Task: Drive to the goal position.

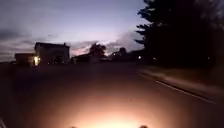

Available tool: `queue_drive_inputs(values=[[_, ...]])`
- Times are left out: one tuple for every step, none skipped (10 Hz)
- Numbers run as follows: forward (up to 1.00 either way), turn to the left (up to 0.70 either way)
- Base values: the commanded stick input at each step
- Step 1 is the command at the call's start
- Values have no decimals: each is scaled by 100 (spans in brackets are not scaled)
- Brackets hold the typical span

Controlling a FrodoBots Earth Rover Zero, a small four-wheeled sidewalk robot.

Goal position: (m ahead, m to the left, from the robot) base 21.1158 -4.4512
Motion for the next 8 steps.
queue_drive_inputs(values=[[70,0],[70,0],[70,0],[70,0],[70,0],[70,0],[70,0],[70,0]])
